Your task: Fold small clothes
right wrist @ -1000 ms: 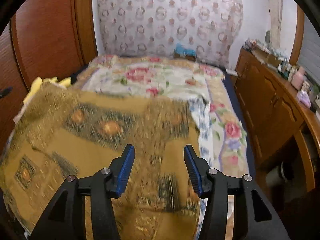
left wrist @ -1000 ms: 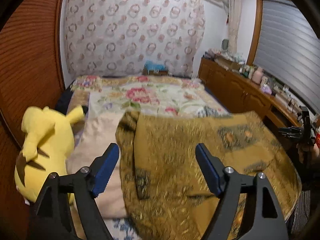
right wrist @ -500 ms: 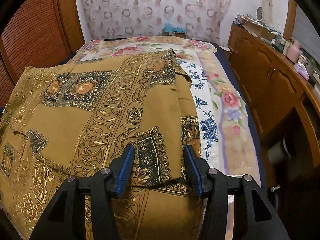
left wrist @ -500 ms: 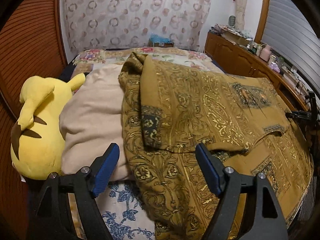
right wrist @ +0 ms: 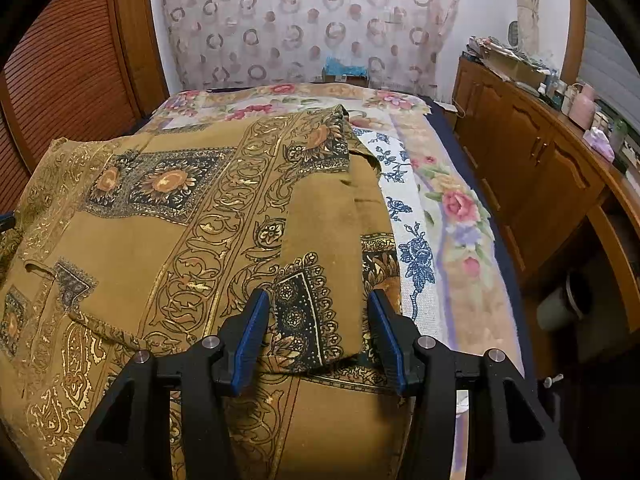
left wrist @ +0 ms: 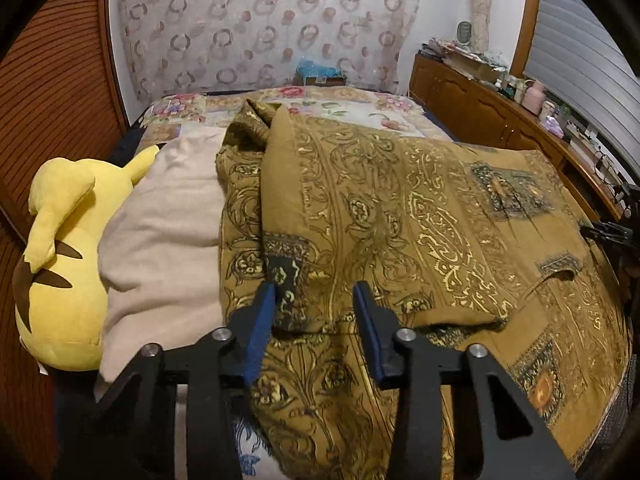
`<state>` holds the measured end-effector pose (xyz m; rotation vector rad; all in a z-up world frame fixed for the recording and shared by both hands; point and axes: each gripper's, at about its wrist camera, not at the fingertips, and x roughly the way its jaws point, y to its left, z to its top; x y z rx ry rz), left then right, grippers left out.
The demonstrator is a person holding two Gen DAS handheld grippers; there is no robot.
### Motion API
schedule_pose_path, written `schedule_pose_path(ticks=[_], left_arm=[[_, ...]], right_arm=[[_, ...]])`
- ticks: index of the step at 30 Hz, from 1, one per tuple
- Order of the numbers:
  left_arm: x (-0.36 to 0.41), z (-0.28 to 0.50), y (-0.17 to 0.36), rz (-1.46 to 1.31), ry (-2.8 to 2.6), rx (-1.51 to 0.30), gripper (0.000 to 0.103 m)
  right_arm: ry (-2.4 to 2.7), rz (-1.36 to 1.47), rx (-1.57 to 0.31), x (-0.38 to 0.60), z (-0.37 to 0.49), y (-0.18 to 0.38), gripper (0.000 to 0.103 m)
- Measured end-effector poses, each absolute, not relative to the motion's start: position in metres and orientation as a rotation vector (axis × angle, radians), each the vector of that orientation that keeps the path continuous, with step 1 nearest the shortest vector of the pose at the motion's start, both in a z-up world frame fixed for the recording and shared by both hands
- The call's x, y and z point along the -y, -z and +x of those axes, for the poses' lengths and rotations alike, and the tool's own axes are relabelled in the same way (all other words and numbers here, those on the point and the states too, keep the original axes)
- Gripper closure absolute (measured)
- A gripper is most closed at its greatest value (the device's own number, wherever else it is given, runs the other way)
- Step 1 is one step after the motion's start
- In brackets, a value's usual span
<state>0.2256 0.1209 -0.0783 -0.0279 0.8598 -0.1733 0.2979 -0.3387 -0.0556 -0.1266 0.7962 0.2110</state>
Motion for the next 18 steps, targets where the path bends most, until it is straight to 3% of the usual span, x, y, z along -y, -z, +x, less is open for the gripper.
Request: schedule_pose_path(ticks=[5, 9, 11, 13, 18], left_arm=[[-0.113, 0.228, 0.081, 0.013, 0.187, -0.859, 0.065], [-0.114, 0.229, 0.083, 0.007, 0.192, -0.868, 0.065], [-0.113, 0.229, 0.082, 0.004, 0.208, -0.869, 0.088], [-0.113, 0.228, 0.082, -0.005, 0.212, -0.873, 0.095], [-0.107, 0.213, 0.063, -0.021, 0.24, -0.814, 0.097]], right_arm=[[-0.253, -0.141, -0.79, 0.34, 0.294, 0.051, 0.096], [-0.28, -0.153, -0.769, 0.337, 0.288, 0.049, 0.099], [-0.292, -0.146, -0.754, 0.335, 0.285, 0.046, 0.099], [-0.312, -0.148, -0.744, 0.333, 0.281, 0.043, 0.1], [-0.319, -0.156, -0.709, 0.33, 0.274, 0.033, 0.1]])
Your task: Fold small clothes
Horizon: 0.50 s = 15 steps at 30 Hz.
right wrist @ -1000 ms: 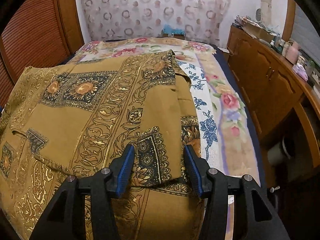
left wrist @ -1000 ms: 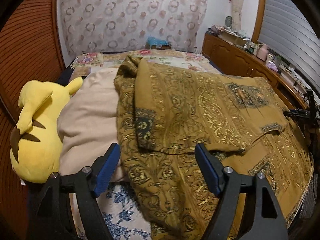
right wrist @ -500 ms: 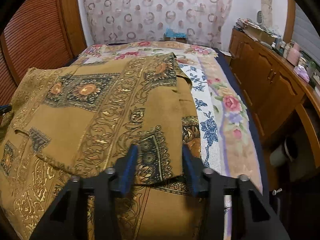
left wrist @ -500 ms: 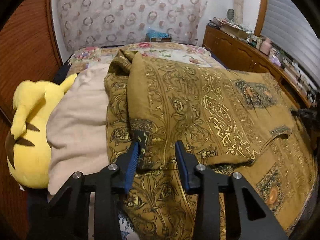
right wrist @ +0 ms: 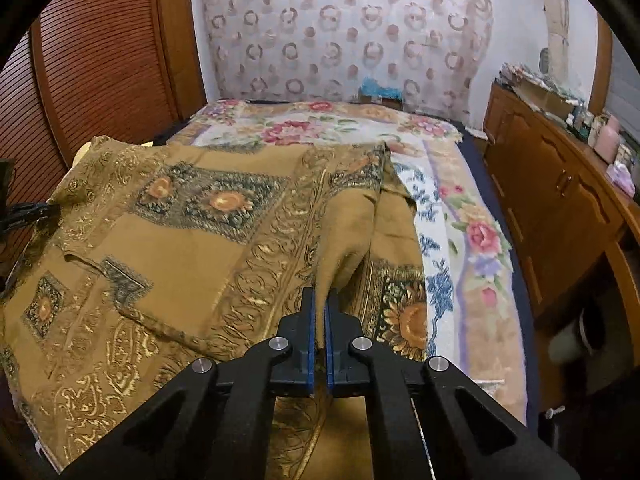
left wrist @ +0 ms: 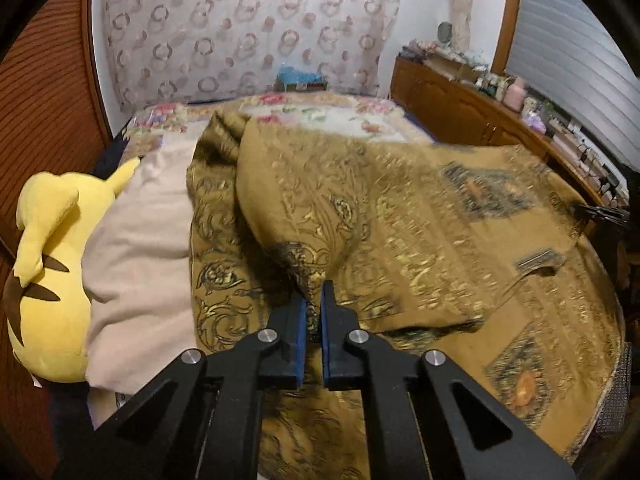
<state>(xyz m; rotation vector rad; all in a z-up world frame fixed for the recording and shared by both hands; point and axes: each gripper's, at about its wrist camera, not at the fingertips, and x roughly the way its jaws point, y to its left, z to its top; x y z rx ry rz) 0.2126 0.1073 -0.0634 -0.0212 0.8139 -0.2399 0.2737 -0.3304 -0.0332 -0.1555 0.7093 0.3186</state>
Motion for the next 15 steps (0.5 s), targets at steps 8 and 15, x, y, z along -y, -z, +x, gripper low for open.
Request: schedule_pose_path(ticks=[8, 15], left_arm=[[-0.108, 0.165, 0.028, -0.076, 0.312, -0.748, 0.097], [-0.117, 0.108, 0.03, -0.101, 0.323, -0.758, 0.097]], right_arm=[[-0.347, -0.098, -0.622, 0.35, 0.246, 0.005, 0.1], [-0.363, -0.104, -0.621, 0.367, 0.203, 0.006, 0.1]])
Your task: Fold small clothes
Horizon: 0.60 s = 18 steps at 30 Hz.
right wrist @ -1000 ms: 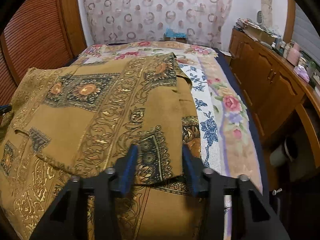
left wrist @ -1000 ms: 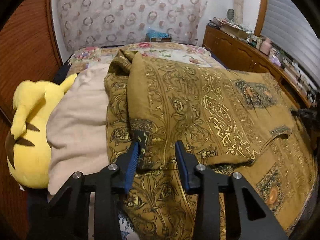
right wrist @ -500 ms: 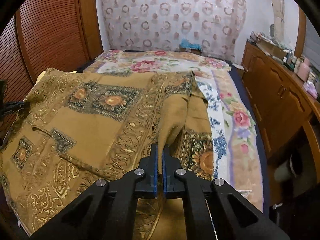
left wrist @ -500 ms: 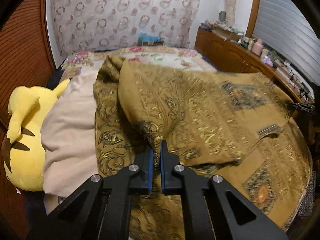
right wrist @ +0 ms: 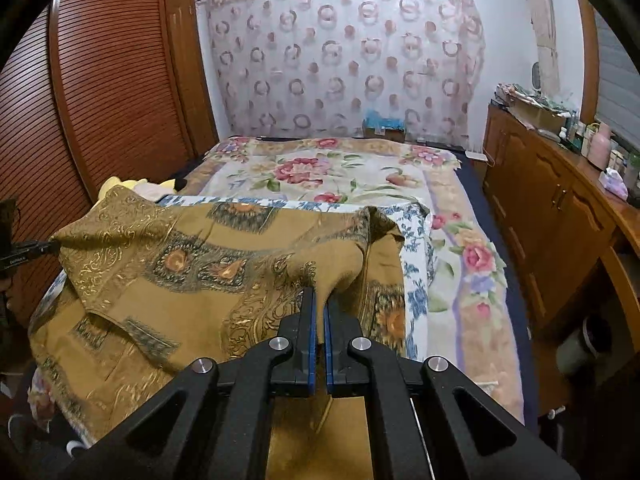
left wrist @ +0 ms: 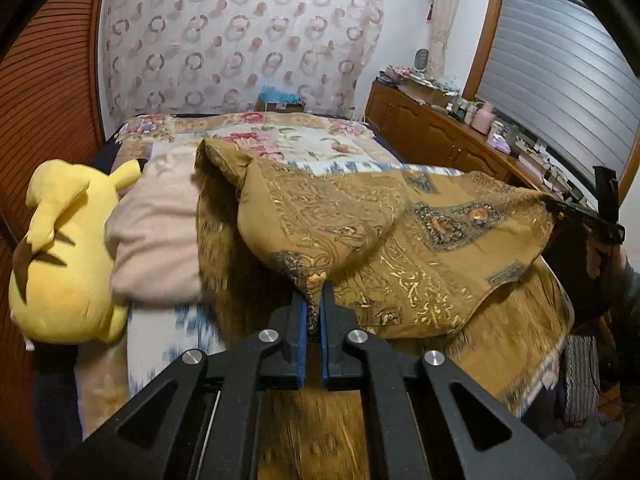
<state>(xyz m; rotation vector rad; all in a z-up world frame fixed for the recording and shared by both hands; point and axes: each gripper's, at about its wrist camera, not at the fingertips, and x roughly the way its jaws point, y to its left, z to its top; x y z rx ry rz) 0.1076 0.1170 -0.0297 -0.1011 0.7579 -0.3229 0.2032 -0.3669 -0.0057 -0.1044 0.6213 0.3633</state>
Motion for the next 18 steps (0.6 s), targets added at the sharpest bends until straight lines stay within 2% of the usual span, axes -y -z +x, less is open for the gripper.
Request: schedule_pose_path(ticks=[9, 14, 18], left_arm=[[-0.11, 0.047, 0.034, -0.107, 0.331, -0.759, 0.097], [-0.107, 0.027, 0.025, -0.103, 0.33, -0.74, 0.097], [-0.104, 0.025, 0.038, -0.052, 0.294, -0.781, 0.097]], right_arm=[[-0.35, -0.143, -0.653, 0.38, 0.151, 0.005, 0.1], [-0.337, -0.177, -0.66, 0.38, 0.135, -0.011, 0.1], [-0.342, -0.203, -0.686, 0.376, 0.134, -0.007, 0.1]])
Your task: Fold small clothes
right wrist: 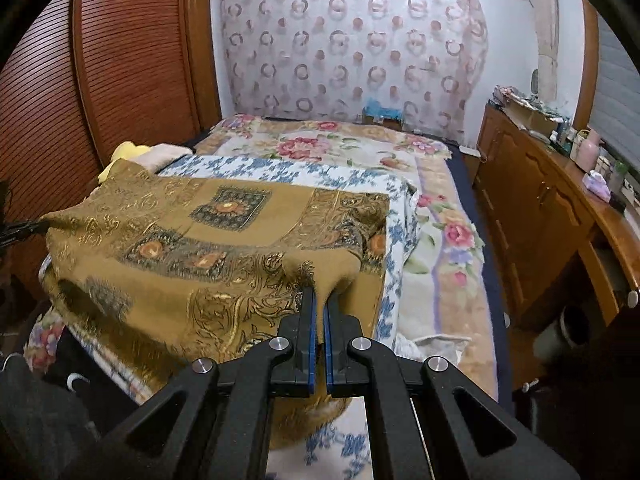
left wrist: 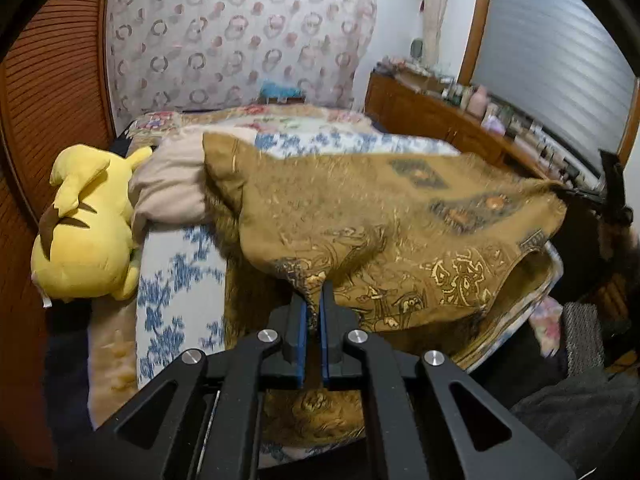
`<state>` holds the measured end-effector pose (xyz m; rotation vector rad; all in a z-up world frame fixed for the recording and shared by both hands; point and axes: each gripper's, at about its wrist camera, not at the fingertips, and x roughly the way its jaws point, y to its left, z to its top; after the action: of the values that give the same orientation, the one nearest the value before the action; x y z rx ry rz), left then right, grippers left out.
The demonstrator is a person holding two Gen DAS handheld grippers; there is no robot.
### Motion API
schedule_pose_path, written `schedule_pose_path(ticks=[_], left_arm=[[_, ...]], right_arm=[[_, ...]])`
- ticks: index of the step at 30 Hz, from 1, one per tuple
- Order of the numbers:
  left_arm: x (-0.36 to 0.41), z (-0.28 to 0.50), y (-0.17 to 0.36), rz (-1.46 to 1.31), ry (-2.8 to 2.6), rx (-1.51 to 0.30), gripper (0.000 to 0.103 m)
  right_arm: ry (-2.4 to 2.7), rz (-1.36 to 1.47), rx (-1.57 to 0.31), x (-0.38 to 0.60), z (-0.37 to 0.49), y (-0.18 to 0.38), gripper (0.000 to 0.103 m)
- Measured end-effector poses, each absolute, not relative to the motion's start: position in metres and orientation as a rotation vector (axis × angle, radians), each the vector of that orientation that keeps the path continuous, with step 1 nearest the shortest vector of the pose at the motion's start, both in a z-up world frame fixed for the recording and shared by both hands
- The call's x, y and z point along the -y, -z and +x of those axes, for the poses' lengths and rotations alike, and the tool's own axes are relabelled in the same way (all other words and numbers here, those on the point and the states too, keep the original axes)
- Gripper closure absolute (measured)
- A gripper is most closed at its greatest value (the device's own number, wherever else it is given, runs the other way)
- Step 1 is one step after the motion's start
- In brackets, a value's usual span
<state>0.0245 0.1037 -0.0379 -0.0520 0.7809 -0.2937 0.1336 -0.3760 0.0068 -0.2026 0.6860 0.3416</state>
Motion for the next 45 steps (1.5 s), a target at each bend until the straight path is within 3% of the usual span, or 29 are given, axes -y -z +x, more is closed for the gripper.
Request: schedule_pose_path(ticks=[5, 9, 12, 13, 16, 17, 23, 45], left_arm=[[-0.104, 0.027, 0.058, -0.044, 0.282, -0.835, 0.096], [-0.105, 0.028, 0.065, -0.05, 0.281, -0.868, 0.089], [-0.108, 0.028, 0.063, -0.057, 0.268, -0.867, 0.075], [-0.109, 0.028, 0.063, -0.063, 0.268, -0.866, 0.063], [-0.11, 0.026, 0.057, -0.065, 0.259, -0.85, 0.059], [-0.111, 0.026, 0.055, -0.063, 0.252, -0.845, 0.057], [-0.115, 0.031, 0.055, -0.077, 0.229, -0.831, 0.035], [-0.114, 0.072, 0.081, -0.105, 0.111, -0.849, 0.032]], right_arm=[[-0.324, -0.258, -0.768, 0.367, 0.145, 0.021, 0.1], [-0.305, -0.283, -0.818, 0.361, 0.161, 0.035, 0.097], [-0.293, -0.312, -0.826, 0.353, 0.171, 0.035, 0.096], [-0.29, -0.323, -0.822, 0.351, 0.171, 0.034, 0.095], [-0.285, -0.351, -0.81, 0.344, 0.174, 0.03, 0.079], [-0.287, -0.353, -0.803, 0.342, 0.173, 0.027, 0.069], [-0.284, -0.354, -0.765, 0.334, 0.164, 0.016, 0.066], [-0.455, -0.251, -0.778, 0.258, 0.227, 0.08, 0.066]])
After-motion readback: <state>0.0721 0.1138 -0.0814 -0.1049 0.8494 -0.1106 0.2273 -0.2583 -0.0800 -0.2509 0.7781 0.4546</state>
